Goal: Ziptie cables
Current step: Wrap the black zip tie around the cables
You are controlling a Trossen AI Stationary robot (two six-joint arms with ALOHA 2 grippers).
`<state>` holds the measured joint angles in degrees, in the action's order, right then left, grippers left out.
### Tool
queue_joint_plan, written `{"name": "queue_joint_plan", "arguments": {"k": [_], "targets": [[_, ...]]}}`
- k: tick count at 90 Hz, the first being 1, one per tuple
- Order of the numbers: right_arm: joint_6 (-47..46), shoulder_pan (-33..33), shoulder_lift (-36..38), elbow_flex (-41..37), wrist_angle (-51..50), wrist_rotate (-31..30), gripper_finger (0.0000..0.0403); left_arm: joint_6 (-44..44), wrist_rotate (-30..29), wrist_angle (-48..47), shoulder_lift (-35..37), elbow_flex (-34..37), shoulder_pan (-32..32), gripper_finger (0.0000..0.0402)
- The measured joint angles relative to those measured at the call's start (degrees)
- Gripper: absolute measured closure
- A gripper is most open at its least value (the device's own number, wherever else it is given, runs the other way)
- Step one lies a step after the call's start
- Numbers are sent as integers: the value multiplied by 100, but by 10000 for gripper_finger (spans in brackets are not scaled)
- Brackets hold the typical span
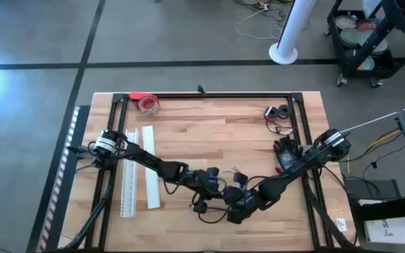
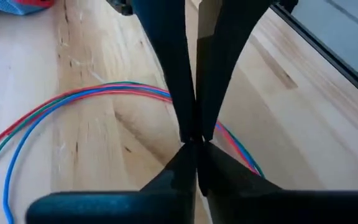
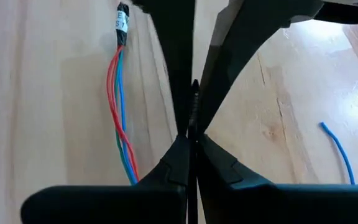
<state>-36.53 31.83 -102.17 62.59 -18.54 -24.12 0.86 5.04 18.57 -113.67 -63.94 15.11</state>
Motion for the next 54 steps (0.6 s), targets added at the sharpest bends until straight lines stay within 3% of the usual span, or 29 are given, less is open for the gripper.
{"name": "queue_joint_plan", "arguments": {"k": [54], "targets": [[225, -188, 467, -498, -359, -146, 403, -80, 154, 308, -68, -17, -452, 401]]}}
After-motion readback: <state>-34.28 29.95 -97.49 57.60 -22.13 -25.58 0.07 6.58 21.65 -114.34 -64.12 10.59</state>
